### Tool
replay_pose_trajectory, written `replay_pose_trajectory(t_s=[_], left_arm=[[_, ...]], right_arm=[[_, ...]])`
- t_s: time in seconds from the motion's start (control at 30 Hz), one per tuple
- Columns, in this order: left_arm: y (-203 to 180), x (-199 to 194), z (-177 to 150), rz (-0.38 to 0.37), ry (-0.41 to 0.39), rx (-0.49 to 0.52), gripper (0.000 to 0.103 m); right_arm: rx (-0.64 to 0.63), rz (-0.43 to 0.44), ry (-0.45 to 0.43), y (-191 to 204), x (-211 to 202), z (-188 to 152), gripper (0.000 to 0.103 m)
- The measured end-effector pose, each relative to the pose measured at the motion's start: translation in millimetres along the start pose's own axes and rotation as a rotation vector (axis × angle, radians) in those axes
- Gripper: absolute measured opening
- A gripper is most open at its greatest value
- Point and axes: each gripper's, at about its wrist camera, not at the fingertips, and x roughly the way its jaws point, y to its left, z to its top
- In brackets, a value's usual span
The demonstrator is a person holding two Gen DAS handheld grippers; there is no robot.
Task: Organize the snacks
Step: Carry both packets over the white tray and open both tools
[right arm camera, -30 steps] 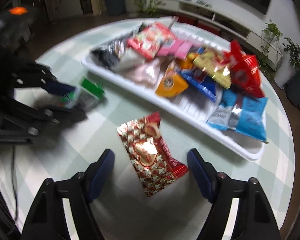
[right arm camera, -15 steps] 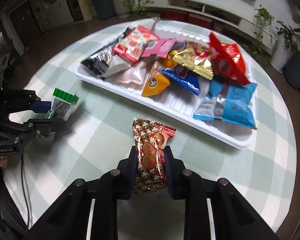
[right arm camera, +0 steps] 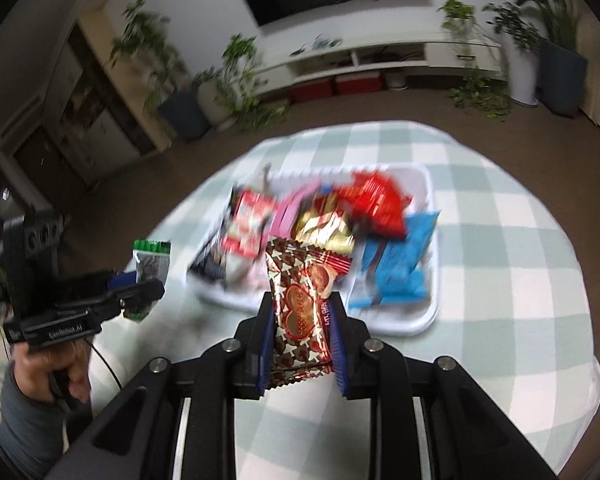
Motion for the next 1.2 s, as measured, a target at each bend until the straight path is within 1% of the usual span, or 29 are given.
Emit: replay_pose_trajectory(t_s=[0.07,0.17,0.23,0.3,0.37,0.5,0.67,0.77,1.0,1.07,1.13,1.2], left_arm=[[-2.8,6.0,21.8,0.009,-0.010,0.000,0.029],[-5.8,22.7,50.1,0.044,-0.016,0.007,0.029],[-5.3,38.0,63.5,0.069,-0.008,0.007,0.029],[-5.2,52.3,68.8,0.086,0.009,0.009,0.029],[-5.1,69.4,70.0,0.115,0.028,0.025,0.030],[-0.7,91.8,66.3,0.145,0.048,0.026,0.030],[5.4,112.7,56.8,0.154,0.066,0.023,0.030],[8.6,118.7,55.9,0.158,0.067,0.022,0.030],[11.4,127.7,53.2,0.167,0.070,0.019,0.035],[10.6,125.7,53.1,0.161,0.058,0.018,0.038],[9.6,123.1,53.3,0.159,0.050,0.022,0.041],[8.5,120.0,53.1,0.168,0.042,0.026,0.043]], right_arm=[[0.020,0.007,-0.010,-0.5,3.2,16.2,0.026],[0.035,0.008,0.005,2.3,19.1,38.1,0.027],[0.036,0.011,0.032,4.0,33.8,48.6,0.027],[0.024,0.001,0.048,8.4,46.6,55.4,0.027],[0.017,-0.007,0.064,11.7,61.1,60.7,0.027],[0.014,-0.025,0.098,14.1,89.4,67.7,0.027],[0.028,-0.062,0.159,6.6,121.0,60.7,0.027],[0.035,-0.063,0.159,2.7,127.4,56.1,0.027],[0.006,-0.077,0.147,7.9,130.0,55.7,0.029],[0.025,-0.060,0.147,6.9,128.4,55.8,0.032],[0.029,-0.057,0.141,8.2,126.2,56.1,0.039],[0.014,-0.068,0.131,12.0,123.3,56.7,0.041]])
